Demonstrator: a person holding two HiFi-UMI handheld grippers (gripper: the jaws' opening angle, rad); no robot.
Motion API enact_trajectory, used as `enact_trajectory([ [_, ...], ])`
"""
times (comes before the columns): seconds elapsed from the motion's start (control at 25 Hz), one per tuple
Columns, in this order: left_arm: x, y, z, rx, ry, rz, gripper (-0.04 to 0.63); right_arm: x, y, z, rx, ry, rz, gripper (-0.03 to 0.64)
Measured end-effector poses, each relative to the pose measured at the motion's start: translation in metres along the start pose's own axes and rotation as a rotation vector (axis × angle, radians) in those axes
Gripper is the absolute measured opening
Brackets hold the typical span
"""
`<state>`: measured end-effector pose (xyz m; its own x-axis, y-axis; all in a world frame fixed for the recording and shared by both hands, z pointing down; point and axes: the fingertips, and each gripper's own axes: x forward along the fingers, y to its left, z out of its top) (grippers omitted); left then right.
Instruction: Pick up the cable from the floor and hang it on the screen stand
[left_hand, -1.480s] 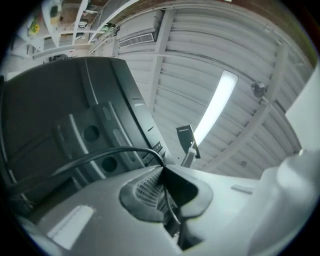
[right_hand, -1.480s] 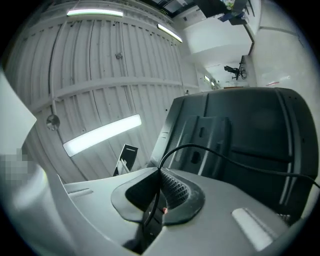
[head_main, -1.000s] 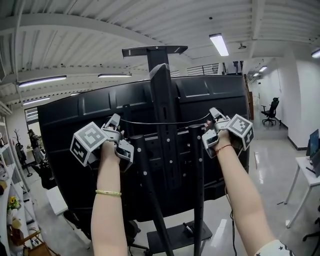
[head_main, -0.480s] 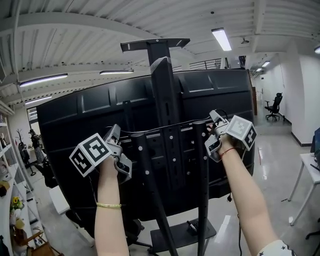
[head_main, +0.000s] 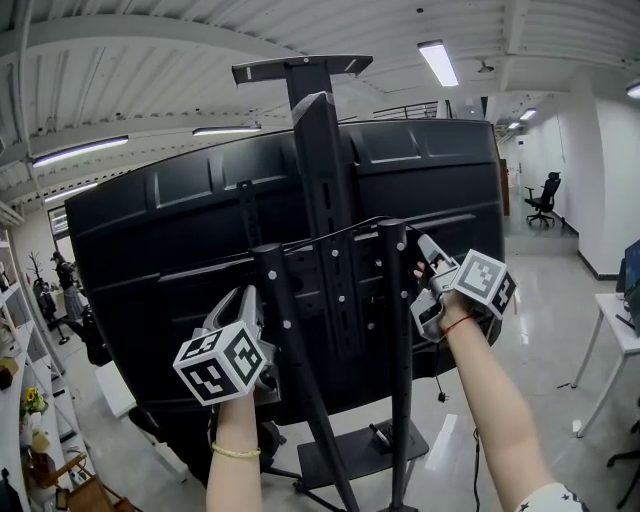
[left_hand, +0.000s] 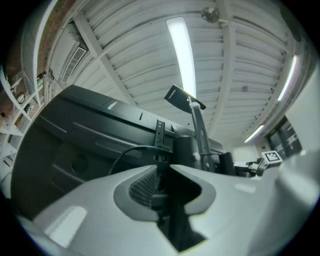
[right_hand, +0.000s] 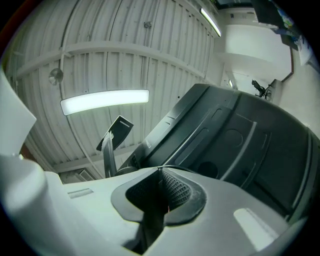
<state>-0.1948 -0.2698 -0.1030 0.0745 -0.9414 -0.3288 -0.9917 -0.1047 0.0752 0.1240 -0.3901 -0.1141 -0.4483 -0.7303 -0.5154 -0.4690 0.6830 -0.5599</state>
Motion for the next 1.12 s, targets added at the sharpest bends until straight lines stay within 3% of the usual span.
enact_trajectory([
  [0.16, -0.021, -0.024, -0.039, -0.042, 0.049, -0.045, 0.063, -0.025, 0.003, -0.028, -0.048, 0.034, -0.005, 0.012],
  [0.32, -0.043, -0.048, -0.096, -0.079, 0.133, -0.063, 0.021, -0.061, -0.005, -0.071, -0.205, 0.111, -0.074, 0.002],
  [0.64, -0.086, -0.089, -0.223, -0.001, 0.265, -0.045, 0.008, -0.155, -0.016, -0.209, -0.583, 0.371, -0.129, -0.002],
  [0.88, -0.123, -0.12, -0.295, 0.023, 0.365, -0.095, 0.006, -0.226, -0.041, -0.281, -0.636, 0.493, -0.181, -0.002],
  [1.12, -0.141, -0.131, -0.327, 0.025, 0.435, -0.117, 0.006, -0.247, -0.054, -0.296, -0.636, 0.549, -0.213, -0.003],
])
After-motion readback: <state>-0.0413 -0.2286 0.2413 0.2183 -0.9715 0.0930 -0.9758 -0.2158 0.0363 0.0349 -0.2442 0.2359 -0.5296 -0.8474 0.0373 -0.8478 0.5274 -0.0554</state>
